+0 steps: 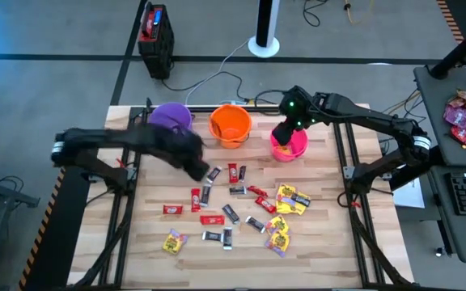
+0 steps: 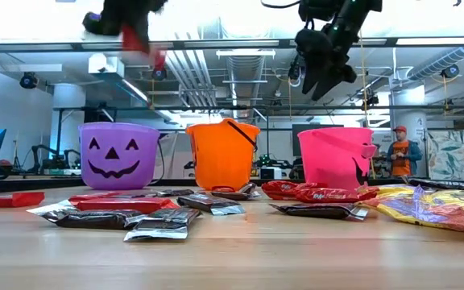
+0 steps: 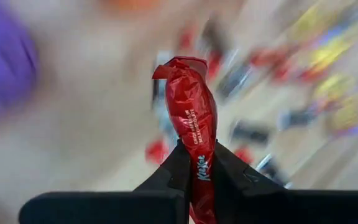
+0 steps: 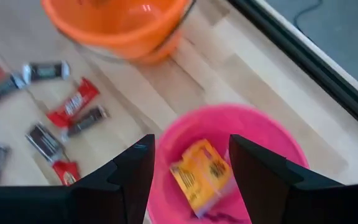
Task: Sort candy by brand, put in halloween buckets
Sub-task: Put the red candy into the orange bucket
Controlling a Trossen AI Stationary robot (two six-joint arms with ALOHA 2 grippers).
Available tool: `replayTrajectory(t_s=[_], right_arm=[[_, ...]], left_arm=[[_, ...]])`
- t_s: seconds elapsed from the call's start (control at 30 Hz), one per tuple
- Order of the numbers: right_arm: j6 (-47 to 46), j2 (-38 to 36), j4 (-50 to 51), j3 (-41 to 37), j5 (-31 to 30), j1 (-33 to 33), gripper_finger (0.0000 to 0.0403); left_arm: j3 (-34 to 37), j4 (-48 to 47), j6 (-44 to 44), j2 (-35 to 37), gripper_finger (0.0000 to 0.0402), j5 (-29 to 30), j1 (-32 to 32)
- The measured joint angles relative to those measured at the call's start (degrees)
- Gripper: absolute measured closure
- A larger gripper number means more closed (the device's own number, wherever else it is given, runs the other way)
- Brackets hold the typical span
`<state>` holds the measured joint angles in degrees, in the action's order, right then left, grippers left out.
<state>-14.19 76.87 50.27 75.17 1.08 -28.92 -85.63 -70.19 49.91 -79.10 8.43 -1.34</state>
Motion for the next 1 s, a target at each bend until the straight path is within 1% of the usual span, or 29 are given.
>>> replayTrajectory(t_s=[0.07,0.17,0.2,0.27,0.33,0.4,0.47,0.57,0.67,0.8,0.93,1.0], right_arm=[[0.5,0.1,-3.9,0.0,3.4,-2.1,0.0204],[0.7,0.6,-12.6,0.0,9.9,-5.7,0.0204],[0.7,1.0,-15.6,0.0,11.9,-7.1,0.0204],[0.3,2.2,-22.5,0.0,15.7,-9.5,0.0204],[-1.3,3.6,-29.4,0.0,19.0,-11.7,0.0204],[-3.1,5.0,-35.4,0.0,20.9,-13.2,0.0205],[-3.8,6.1,-40.2,0.0,21.1,-13.9,0.0204],[-3.6,7.6,-44.8,0.8,21.1,-14.6,0.0204],[-1.3,9.0,-45.5,2.4,18.4,-14.8,0.0204],[1.3,10.8,-45.7,4.1,14.4,-15.0,0.0204],[1.1,12.8,-45.9,5.2,13.6,-15.7,0.0204],[0.0,13.8,-45.7,5.6,13.4,-15.9,0.0204]], left_arm=[[-5.1,-0.4,-5.8,3.3,0.0388,4.6,-2.0],[-10.2,0.1,-15.4,6.9,0.0389,10.9,-6.0],[-11.2,0.7,-18.9,7.5,0.0389,12.0,-7.7],[-12.1,3.3,-26.1,8.3,0.0389,11.5,-11.5],[-11.9,7.5,-33.4,8.3,0.0389,8.1,-15.3],[-10.5,12.3,-40.6,7.8,0.0389,3.5,-19.2],[-9.1,15.6,-46.8,6.8,0.0389,-1.3,-23.6],[-7.3,17.9,-54.4,4.9,0.0389,-7.7,-31.0],[-5.2,18.4,-61.1,3.0,0.0389,-15.9,-38.7],[-3.4,19.8,-66.8,-0.9,0.0389,-30.3,-44.9],[-3.3,22.5,-71.0,-4.7,0.0389,-36.7,-47.1],[-3.5,23.8,-73.3,-7.3,0.0389,-40.9,-47.8]])
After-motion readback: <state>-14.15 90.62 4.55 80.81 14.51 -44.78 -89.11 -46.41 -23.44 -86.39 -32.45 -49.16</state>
